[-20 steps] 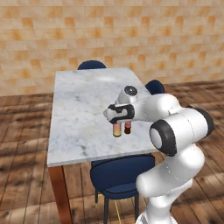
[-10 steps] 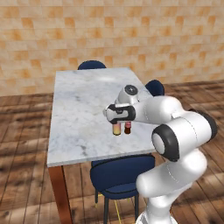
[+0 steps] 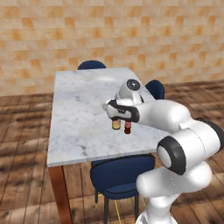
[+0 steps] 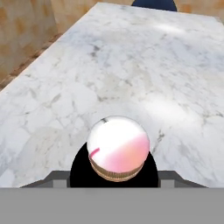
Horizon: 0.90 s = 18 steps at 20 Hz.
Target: Place the large bottle from the dining counter next to the other large bottle outside the sink, and place the small bottle from the dining counter next to the other small bottle inside the sink.
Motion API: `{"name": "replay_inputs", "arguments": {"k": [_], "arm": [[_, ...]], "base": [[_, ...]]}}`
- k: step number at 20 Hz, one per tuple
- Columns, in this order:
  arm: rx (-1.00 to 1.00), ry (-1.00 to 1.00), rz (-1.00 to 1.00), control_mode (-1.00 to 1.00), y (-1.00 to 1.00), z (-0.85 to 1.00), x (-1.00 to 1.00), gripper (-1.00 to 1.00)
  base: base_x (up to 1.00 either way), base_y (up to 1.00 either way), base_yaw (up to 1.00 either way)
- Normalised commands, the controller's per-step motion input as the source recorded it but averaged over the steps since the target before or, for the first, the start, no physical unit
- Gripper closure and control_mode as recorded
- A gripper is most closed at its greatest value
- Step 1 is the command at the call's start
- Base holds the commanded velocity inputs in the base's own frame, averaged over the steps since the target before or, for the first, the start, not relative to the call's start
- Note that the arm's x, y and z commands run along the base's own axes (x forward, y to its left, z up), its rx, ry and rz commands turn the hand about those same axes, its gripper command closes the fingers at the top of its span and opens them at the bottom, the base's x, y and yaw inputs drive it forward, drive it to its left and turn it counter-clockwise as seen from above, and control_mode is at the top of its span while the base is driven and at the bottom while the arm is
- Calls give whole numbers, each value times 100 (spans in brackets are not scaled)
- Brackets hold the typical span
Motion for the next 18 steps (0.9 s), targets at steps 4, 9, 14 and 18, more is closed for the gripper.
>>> {"name": "replay_inputs", "arguments": {"k": [4, 9, 14, 18], "arm": [[2, 4, 0, -100, -3, 66, -25, 100], [0, -1, -1, -100, -14, 53, -41, 100], [-3, -4, 0, -100, -15, 37, -41, 100], [0, -1, 0, -100, -21, 36, -31, 100]], "base": [[0, 0, 0], [0, 0, 0], [0, 0, 0], [0, 0, 0]]}}
